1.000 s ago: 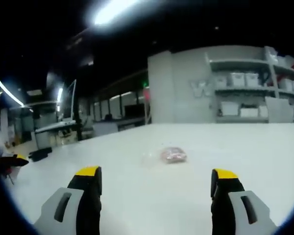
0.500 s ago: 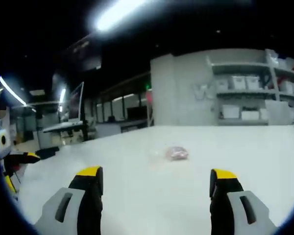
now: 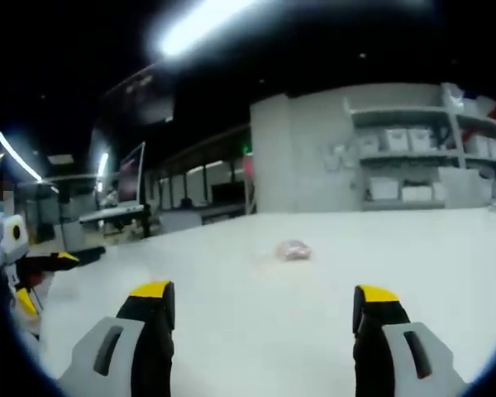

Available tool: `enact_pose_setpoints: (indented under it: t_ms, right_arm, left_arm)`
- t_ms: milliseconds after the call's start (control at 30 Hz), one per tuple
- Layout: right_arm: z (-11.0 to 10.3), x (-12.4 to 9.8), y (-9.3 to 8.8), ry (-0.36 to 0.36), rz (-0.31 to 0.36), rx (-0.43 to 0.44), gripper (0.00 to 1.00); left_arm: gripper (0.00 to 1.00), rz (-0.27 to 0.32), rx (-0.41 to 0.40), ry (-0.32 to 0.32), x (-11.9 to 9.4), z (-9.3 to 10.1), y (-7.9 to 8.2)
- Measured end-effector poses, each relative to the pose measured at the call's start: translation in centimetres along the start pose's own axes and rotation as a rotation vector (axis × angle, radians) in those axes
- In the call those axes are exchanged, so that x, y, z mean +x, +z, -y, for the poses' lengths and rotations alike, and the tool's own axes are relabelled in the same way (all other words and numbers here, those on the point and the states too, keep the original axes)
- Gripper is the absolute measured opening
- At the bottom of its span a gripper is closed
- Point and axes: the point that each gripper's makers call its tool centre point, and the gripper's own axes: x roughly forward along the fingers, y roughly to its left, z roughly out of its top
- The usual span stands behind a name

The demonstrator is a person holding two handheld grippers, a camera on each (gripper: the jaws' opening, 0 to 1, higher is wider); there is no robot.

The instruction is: Open the resealable bag by pulling the two sides of the seal apart until the entire bag opening is separated and visibly accessible.

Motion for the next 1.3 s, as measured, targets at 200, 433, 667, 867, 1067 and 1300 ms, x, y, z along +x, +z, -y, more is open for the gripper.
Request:
enact_pose_setpoints:
  t_ms: [200, 433, 667, 867, 1067, 1300]
  right_arm:
    - [-0.2, -1.7, 0.2, -0.008, 0.021, -0.015, 0.9]
    - [-1.4, -3.2, 0.7, 0.009, 0.054, -0.014, 0.9]
    - [-1.7, -5.5, 1.3, 0.005, 0.101, -0.004, 0.9]
    - [-1.4, -6.8, 0.7, -0.014, 0.109, -0.03, 0.9]
    - [0.1, -8.5, 0.2, -0.05, 0.117, -0.005, 0.9]
    - [0.3, -10.0, 0.8, -0.066, 0.145, -0.017, 0.89]
  left_arm:
    - [0.97, 0.0, -0.011, -0.005, 0.0, 0.1, -0.1]
    - [0.97, 0.001, -0.009, -0.014, 0.3, 0.6, 0.0]
    - [0.97, 0.001, -0.023, -0.006, 0.2, 0.6, -0.1]
    - [0.96, -0.006, -0.028, -0.007, 0.5, 0.8, -0.4]
    - [0.96, -0.001, -0.029, 0.013, 0.2, 0.4, -0.3]
    - [0.96, 0.015, -0.032, 0.023, 0.2, 0.6, -0.3]
